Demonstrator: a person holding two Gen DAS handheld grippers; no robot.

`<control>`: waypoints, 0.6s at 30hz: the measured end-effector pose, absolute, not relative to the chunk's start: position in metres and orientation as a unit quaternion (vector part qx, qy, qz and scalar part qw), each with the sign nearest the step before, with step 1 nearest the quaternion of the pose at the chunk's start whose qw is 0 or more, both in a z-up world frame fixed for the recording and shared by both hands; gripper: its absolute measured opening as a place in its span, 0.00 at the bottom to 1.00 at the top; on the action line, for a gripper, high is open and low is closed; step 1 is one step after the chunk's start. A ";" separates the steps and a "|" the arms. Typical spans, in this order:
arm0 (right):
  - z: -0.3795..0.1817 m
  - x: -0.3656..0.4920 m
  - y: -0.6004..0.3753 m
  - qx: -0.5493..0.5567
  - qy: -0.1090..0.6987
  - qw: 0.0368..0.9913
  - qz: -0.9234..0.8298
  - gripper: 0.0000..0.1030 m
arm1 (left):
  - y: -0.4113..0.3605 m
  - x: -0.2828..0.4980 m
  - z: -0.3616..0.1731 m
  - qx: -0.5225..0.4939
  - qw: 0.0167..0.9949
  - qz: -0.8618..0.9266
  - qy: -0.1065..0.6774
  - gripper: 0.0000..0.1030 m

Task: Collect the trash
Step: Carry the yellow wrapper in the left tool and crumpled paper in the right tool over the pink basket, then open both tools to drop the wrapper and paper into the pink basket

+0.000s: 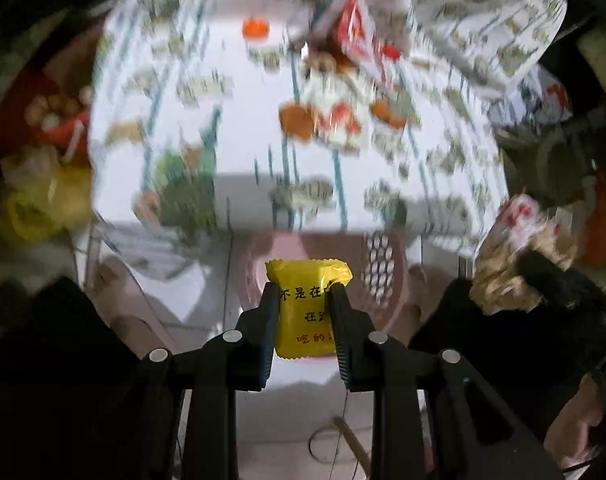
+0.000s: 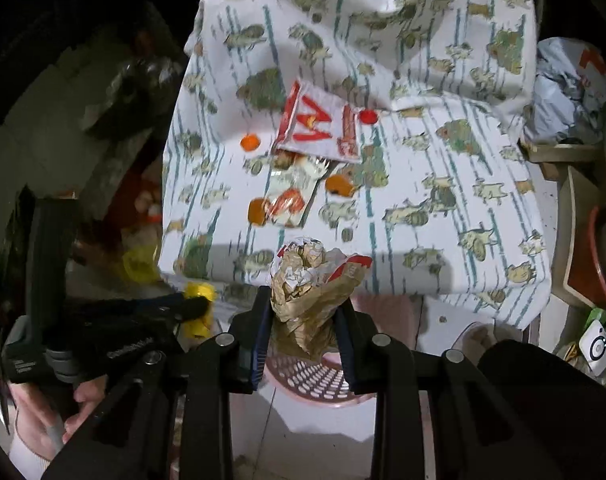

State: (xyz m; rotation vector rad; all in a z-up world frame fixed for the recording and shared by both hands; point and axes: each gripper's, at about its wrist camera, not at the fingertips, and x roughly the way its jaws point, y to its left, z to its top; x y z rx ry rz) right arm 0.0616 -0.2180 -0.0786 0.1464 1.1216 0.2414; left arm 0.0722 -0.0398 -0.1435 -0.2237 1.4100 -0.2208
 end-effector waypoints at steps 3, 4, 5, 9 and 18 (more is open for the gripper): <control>-0.090 0.065 -0.221 0.077 0.545 0.826 0.117 0.31 | -0.039 0.072 -0.166 -0.104 0.737 -0.092 0.661 0.24; -0.096 0.067 -0.223 0.082 0.553 0.821 0.114 0.31 | -0.039 0.074 -0.174 -0.109 0.732 -0.091 0.666 0.24; -0.103 0.070 -0.225 0.086 0.564 0.814 0.109 0.31 | -0.039 0.077 -0.180 -0.112 0.727 -0.090 0.671 0.24; -0.136 0.083 -0.240 0.101 0.604 0.788 0.063 0.31 | -0.051 0.092 -0.216 -0.088 0.702 -0.108 0.699 0.24; -0.219 0.092 -0.229 0.038 0.665 0.745 0.046 0.31 | -0.071 0.088 -0.246 -0.059 0.678 -0.097 0.727 0.57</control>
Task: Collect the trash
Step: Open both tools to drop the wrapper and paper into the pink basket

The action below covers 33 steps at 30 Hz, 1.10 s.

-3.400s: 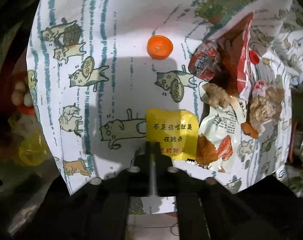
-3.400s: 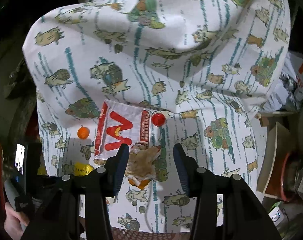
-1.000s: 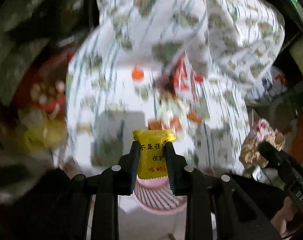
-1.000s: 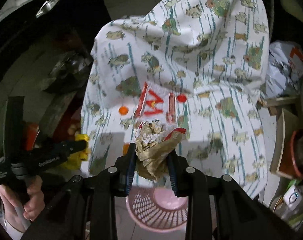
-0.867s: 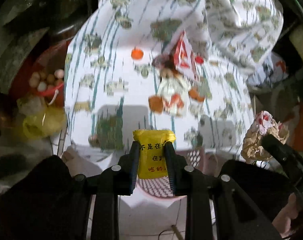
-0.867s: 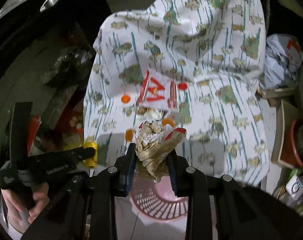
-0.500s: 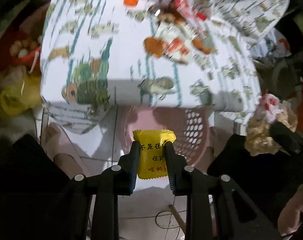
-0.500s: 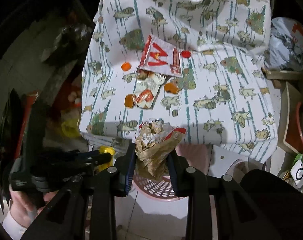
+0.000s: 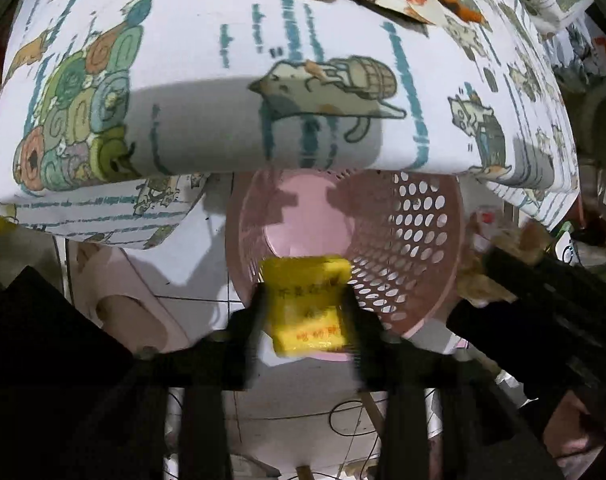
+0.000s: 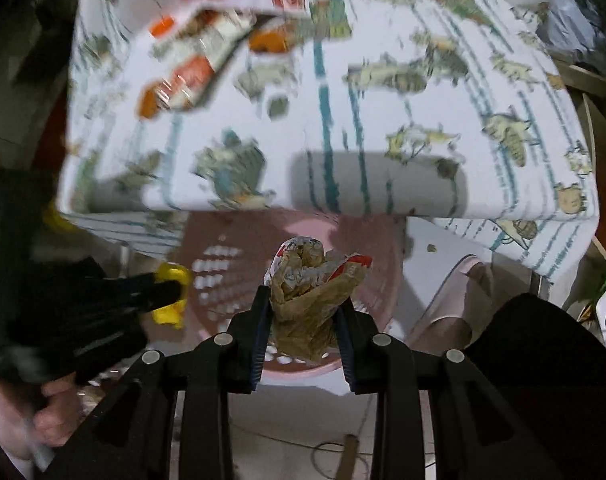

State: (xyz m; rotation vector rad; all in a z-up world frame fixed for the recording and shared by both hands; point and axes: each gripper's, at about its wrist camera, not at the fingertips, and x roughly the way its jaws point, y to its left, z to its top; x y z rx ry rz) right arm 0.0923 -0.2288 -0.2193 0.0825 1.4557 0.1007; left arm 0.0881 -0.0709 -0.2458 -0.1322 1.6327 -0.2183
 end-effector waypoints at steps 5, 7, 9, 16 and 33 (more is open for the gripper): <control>-0.240 0.101 -0.236 0.041 0.667 0.744 0.031 0.31 | -0.066 0.086 -0.236 -0.038 0.683 -0.075 0.726 0.67; -0.245 0.105 -0.239 0.051 0.659 0.750 0.027 0.32 | -0.057 0.084 -0.222 -0.044 0.688 -0.065 0.722 0.67; -0.252 0.105 -0.239 0.058 0.662 0.746 0.028 0.36 | -0.048 0.083 -0.205 -0.045 0.701 -0.063 0.709 0.67; -0.243 0.101 -0.220 0.006 0.638 0.770 0.018 0.61 | -0.038 0.079 -0.130 -0.016 0.778 -0.061 0.626 0.67; -0.016 0.117 -0.198 -0.054 0.399 0.913 0.059 0.67 | -0.024 0.096 0.026 0.005 0.897 -0.047 0.439 0.79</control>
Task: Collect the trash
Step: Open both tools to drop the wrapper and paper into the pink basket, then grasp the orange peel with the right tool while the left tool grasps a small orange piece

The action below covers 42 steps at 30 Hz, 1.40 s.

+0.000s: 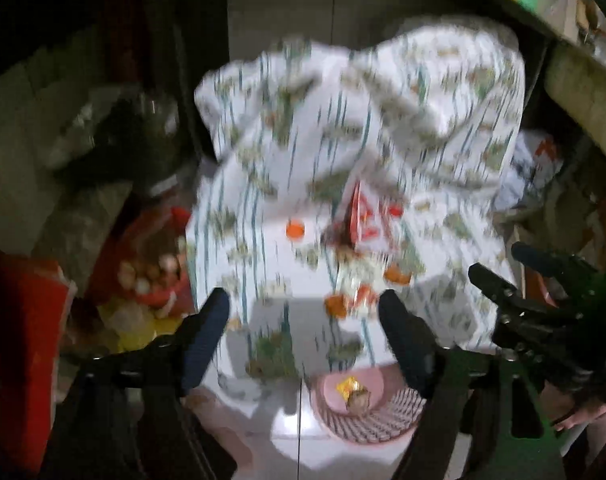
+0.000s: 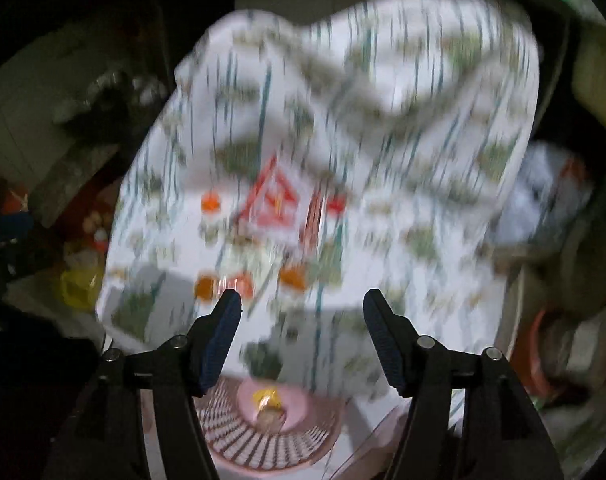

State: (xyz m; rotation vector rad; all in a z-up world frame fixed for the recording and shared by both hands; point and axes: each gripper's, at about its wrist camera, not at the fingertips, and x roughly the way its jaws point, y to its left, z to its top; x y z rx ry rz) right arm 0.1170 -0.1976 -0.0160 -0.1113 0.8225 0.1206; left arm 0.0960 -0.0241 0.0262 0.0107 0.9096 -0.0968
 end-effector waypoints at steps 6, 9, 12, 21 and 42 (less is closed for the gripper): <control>0.045 0.134 -0.211 -0.051 0.341 0.937 0.062 0.75 | -0.017 0.123 0.073 0.006 0.921 -0.031 0.389 0.88; 0.054 0.145 -0.219 -0.045 0.318 0.946 0.040 0.80 | -0.009 0.137 0.080 0.003 0.927 -0.015 0.375 0.97; 0.046 0.158 -0.229 -0.001 0.317 0.948 0.030 0.80 | -0.005 0.148 0.070 0.021 0.927 -0.001 0.376 0.97; -0.007 0.203 -0.239 0.035 0.406 0.913 0.020 0.80 | -0.005 0.177 0.006 0.021 0.894 -0.013 0.447 0.98; -0.147 0.258 -0.175 0.077 0.632 0.767 0.075 0.80 | 0.010 0.229 -0.074 -0.001 0.829 0.009 0.559 0.97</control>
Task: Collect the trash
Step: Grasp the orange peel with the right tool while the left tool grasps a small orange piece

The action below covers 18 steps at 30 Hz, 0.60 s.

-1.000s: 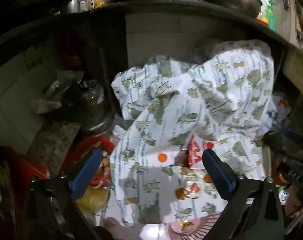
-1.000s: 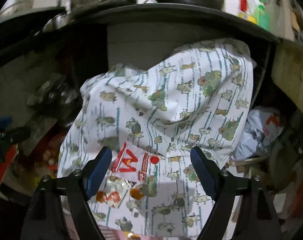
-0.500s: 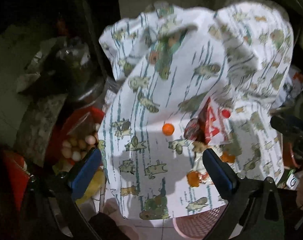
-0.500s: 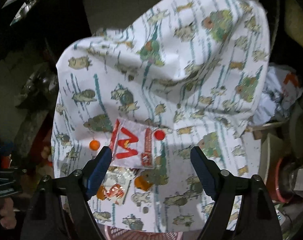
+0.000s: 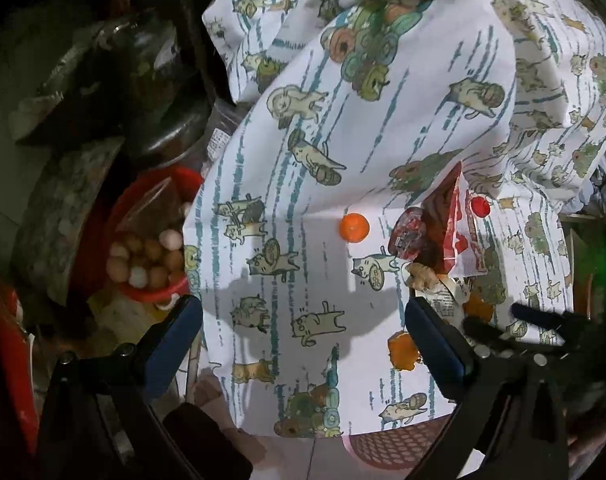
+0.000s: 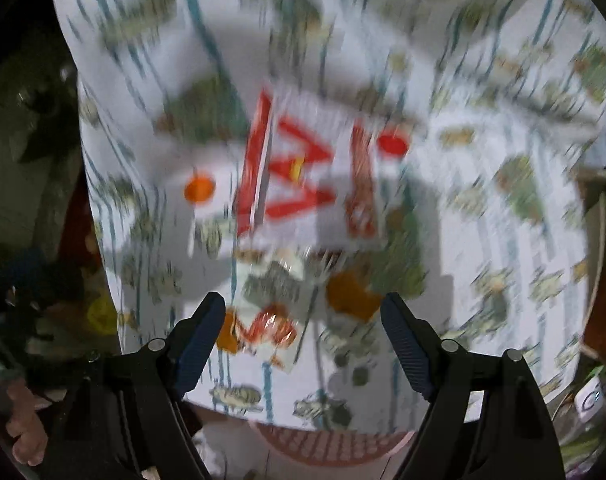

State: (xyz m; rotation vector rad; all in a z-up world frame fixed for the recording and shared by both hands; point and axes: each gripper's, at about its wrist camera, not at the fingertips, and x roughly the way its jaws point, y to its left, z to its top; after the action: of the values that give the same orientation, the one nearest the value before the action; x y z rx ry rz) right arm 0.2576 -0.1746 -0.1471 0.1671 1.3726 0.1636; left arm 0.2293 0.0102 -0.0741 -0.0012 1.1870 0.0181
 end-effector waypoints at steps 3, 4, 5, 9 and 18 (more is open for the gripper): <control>-0.159 0.256 -0.171 0.067 0.645 0.758 0.071 0.72 | 0.007 0.230 -0.074 0.013 0.833 0.013 0.553 0.97; -0.160 0.256 -0.172 0.063 0.644 0.759 0.065 0.70 | 0.006 0.230 -0.075 0.013 0.831 0.011 0.555 0.97; -0.160 0.257 -0.177 0.060 0.641 0.764 0.054 0.68 | 0.005 0.230 -0.078 0.011 0.828 0.007 0.560 0.97; -0.162 0.264 -0.195 0.057 0.631 0.773 0.019 0.51 | -0.002 0.230 -0.087 0.017 0.820 -0.002 0.573 0.97; -0.186 0.265 -0.192 0.018 0.654 0.754 0.053 0.43 | -0.006 0.232 -0.100 -0.024 0.802 -0.029 0.596 0.78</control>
State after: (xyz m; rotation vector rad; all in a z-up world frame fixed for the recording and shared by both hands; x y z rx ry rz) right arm 0.2649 -0.1916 -0.1856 0.0393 1.4281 0.1164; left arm 0.2322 -0.0057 -0.0997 -0.0521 1.2767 -0.0616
